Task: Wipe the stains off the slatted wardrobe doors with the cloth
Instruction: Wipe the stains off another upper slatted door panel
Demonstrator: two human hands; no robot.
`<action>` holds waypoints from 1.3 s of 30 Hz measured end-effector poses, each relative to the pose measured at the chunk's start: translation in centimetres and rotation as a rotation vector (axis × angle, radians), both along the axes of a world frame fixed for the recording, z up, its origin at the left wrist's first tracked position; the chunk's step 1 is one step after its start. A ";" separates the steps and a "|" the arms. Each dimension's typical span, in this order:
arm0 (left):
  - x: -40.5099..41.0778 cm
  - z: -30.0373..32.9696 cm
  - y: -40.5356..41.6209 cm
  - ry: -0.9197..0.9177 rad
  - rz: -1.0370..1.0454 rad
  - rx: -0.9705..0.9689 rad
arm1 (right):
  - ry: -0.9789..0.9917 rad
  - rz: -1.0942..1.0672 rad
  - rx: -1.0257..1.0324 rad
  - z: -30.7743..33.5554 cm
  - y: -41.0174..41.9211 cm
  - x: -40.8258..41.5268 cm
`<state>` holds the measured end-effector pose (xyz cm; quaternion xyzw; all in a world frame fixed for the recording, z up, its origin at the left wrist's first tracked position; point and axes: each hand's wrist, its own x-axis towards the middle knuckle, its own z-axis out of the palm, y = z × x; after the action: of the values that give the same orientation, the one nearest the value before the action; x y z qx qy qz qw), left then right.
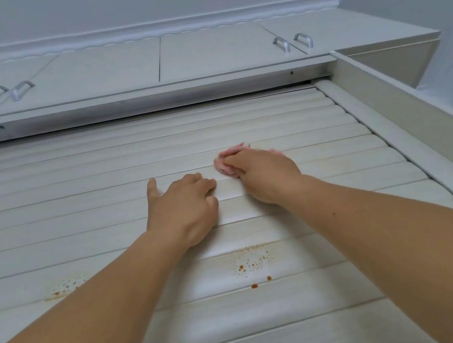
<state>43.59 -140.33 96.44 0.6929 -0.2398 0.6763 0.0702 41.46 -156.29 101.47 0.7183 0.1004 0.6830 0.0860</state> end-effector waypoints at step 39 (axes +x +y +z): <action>-1.6 -0.6 -5.0 0.009 -0.080 0.084 | -0.155 -0.163 0.142 -6.1 -3.4 -1.8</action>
<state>42.01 -145.37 95.87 0.6882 -0.2953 0.6591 0.0690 39.70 -159.70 95.41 0.6734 -0.0136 0.7327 0.0976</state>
